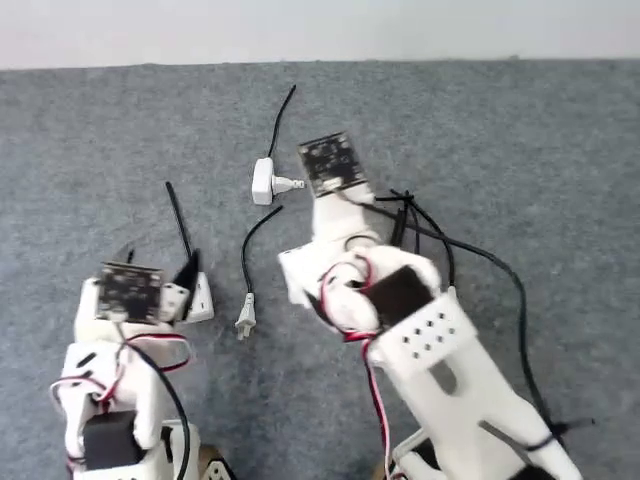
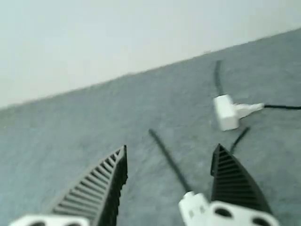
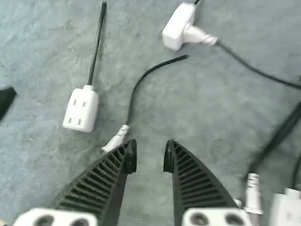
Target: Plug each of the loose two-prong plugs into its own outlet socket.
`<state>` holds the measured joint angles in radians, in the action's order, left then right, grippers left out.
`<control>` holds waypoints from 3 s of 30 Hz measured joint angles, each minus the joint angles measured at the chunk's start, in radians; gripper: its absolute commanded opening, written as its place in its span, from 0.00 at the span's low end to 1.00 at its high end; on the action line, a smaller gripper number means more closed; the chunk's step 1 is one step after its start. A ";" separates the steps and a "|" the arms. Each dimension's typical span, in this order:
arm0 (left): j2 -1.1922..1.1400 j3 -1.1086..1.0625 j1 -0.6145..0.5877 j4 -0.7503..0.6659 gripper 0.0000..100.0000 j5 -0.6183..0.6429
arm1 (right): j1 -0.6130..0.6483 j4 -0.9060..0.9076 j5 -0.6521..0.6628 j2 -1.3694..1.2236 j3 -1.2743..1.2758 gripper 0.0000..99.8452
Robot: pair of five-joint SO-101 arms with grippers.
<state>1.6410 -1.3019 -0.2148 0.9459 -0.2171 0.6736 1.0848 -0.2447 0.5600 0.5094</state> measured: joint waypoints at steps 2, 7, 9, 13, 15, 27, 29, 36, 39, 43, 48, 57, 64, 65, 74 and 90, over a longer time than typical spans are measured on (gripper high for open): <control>0.000 0.000 -0.075 0.020 0.27 0.018 | 0.044 -0.018 -0.025 -0.034 0.000 0.10; 0.000 0.000 -0.201 0.028 0.27 0.049 | 0.141 -0.069 -0.068 -0.178 0.000 0.10; 0.002 0.000 -0.218 0.061 0.27 0.051 | 0.181 -0.095 -0.071 -0.256 0.000 0.10; 0.002 0.000 -0.239 0.106 0.27 0.054 | 0.207 -0.167 -0.078 -0.404 0.000 0.10; 0.002 0.000 -0.270 0.106 0.27 0.054 | 0.218 -0.210 -0.086 -0.462 0.000 0.10; 0.003 -0.020 -0.296 0.106 0.27 0.075 | 0.222 -0.387 -0.304 -0.583 0.000 0.11; 0.003 -0.041 -0.296 0.103 0.27 0.075 | 0.222 -0.387 -0.327 -0.597 0.000 0.11; 0.000 -0.054 -0.296 0.091 0.27 0.075 | 0.219 -0.381 -0.338 -0.598 0.000 0.11; 0.000 -0.054 -0.296 0.091 0.27 0.075 | 0.203 -0.374 -0.338 -0.598 0.000 0.13; 0.000 -0.054 -0.296 0.091 0.27 0.075 | 0.193 -0.374 -0.344 -0.598 0.000 0.24; 0.000 -0.054 -0.296 0.091 0.27 0.075 | 0.192 -0.374 -0.404 -0.598 0.038 0.26; 0.000 -0.054 -0.296 0.091 0.27 0.075 | 0.204 -0.374 -0.428 -0.598 0.038 0.26; 0.000 -0.054 -0.296 0.091 0.27 0.075 | 0.242 -0.434 -0.428 -0.598 0.038 0.26; 0.000 -0.054 -0.296 0.091 0.27 0.075 | 0.242 -0.436 -0.428 -0.598 0.038 0.26; 0.000 -0.054 -0.296 0.091 0.27 0.075 | 0.247 -0.439 -0.428 -0.632 0.038 0.26; -0.002 -0.069 -0.296 0.072 0.27 0.075 | 0.249 -0.440 -0.425 -0.735 -0.009 0.26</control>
<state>1.6395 -1.3709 -0.5109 1.0180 -0.1419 0.9221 0.6444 -0.6697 -0.1749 0.5002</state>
